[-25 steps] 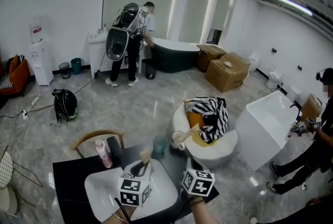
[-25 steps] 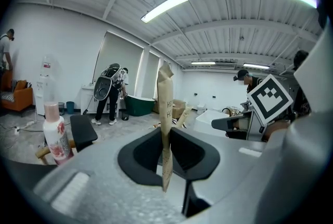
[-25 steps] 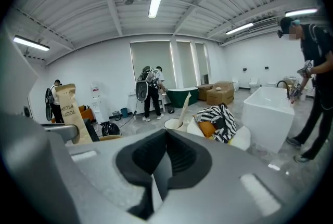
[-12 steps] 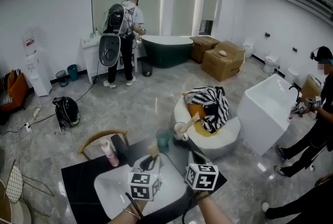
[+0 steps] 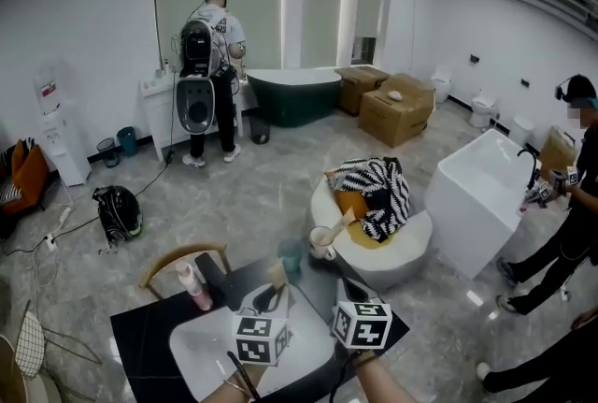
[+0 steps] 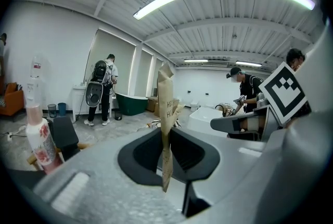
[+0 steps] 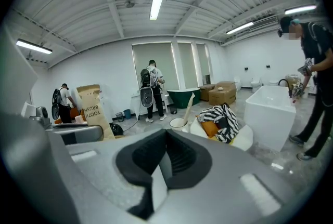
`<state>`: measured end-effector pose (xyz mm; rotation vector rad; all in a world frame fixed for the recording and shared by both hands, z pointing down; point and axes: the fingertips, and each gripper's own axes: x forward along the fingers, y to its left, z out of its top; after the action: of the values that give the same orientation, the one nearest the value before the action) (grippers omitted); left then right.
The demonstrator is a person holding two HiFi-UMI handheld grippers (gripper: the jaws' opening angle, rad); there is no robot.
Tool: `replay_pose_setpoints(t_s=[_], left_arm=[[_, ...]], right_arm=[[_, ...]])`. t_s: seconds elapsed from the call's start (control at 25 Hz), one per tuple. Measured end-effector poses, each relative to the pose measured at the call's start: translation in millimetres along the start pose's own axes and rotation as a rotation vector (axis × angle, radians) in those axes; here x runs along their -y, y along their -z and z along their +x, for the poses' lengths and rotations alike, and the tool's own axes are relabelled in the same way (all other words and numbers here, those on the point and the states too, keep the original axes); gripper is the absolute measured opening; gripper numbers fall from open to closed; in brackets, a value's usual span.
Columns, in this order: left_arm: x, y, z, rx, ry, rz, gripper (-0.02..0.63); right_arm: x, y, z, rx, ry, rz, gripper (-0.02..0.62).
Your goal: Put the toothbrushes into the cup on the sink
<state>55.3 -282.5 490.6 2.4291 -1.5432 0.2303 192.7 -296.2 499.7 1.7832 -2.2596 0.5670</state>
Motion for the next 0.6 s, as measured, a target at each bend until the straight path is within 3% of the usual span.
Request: replay_pose_setpoints(t_s=[0.6], left_arm=[[-16.9,-27.2,43.1,0.02,-0.028,0.021,0.052]], right_arm=[[18.3,9.6,30.1,-0.021,-0.015,0.009,0.003]])
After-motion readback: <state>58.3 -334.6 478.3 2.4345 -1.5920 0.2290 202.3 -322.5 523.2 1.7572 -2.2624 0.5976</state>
